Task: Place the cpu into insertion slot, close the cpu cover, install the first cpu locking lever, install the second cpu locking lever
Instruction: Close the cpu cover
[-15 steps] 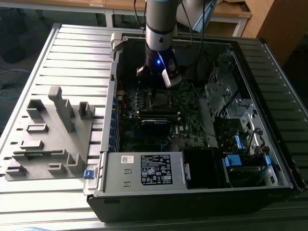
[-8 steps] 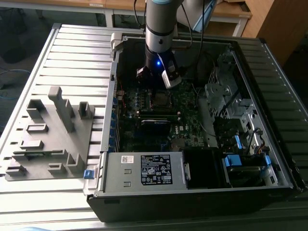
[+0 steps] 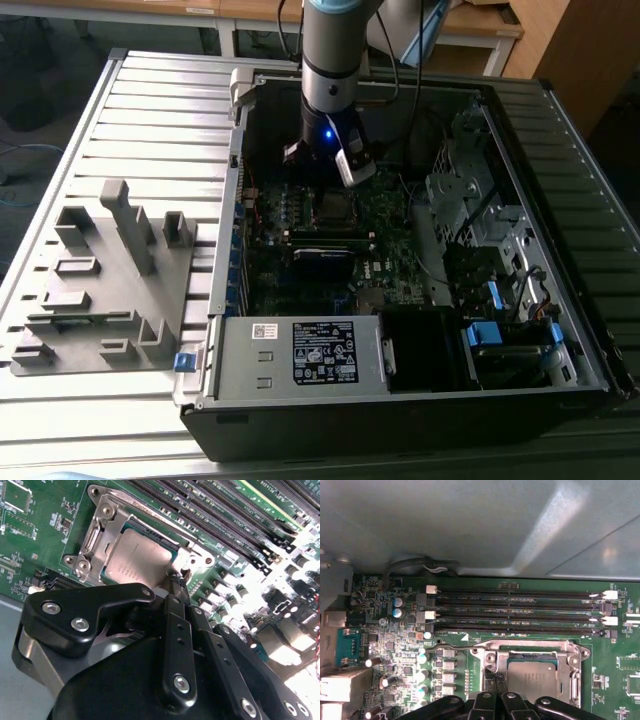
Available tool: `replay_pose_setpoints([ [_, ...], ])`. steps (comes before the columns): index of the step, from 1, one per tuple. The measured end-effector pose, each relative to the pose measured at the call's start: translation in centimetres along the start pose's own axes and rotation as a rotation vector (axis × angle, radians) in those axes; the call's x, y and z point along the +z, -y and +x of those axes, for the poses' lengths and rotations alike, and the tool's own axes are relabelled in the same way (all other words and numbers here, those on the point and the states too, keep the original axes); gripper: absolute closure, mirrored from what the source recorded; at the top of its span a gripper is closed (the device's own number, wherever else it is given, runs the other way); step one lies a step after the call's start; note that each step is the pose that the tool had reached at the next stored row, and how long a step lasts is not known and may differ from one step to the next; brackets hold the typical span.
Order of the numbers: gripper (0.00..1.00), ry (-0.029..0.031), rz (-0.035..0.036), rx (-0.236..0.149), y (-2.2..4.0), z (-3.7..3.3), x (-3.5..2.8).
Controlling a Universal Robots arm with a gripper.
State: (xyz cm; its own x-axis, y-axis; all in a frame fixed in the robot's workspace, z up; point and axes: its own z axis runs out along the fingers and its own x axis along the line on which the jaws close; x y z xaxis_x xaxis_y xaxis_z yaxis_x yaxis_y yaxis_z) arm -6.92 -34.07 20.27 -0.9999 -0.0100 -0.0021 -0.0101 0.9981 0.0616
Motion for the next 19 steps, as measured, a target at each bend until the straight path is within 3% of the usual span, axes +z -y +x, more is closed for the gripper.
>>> replay_pose_setpoints([
  [19, 0.89, 0.0005, -0.0001, 0.0, 0.01, 0.05, 0.22],
])
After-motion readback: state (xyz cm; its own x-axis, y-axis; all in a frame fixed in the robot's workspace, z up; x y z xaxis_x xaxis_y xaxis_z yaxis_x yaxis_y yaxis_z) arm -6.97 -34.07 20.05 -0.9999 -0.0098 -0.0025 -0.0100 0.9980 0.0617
